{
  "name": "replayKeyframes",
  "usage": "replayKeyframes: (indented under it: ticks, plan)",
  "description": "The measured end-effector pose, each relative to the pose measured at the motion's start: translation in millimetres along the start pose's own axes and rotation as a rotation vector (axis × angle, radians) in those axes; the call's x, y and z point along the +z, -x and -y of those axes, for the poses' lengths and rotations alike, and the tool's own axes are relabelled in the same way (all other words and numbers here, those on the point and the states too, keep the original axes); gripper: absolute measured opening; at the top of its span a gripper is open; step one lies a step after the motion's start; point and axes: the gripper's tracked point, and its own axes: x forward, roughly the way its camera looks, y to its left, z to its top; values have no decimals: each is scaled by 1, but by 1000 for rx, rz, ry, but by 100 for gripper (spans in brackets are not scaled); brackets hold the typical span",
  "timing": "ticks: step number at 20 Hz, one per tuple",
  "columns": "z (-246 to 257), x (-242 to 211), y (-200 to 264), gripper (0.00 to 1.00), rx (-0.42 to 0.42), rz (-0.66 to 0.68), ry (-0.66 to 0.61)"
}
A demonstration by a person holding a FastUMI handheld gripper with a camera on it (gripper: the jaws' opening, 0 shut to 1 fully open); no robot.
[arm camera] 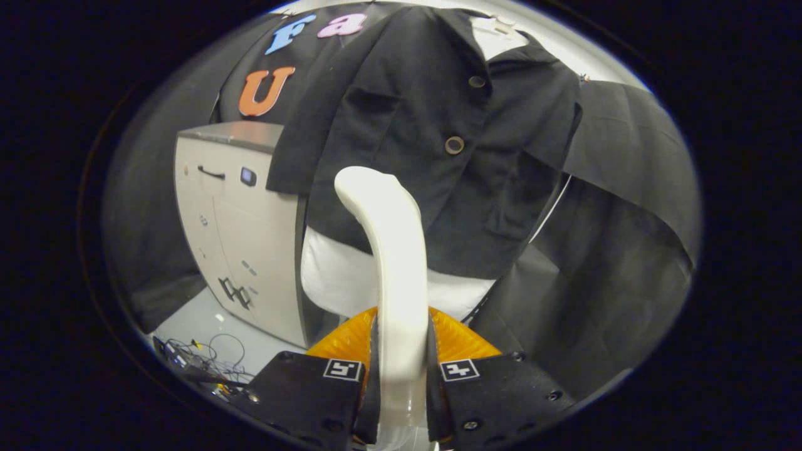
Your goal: Iron the clothes twice with a garment steamer, once on the left side and once on the right side.
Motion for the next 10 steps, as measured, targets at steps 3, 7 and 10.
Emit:
replayKeyframes:
  ticks: [3,7,10]
  plan:
    - [30,38,16,32,-15,57,-78]
    - [81,98,40,32,-54,194,-156]
    - [119,138,50,32,-103,289,-183]
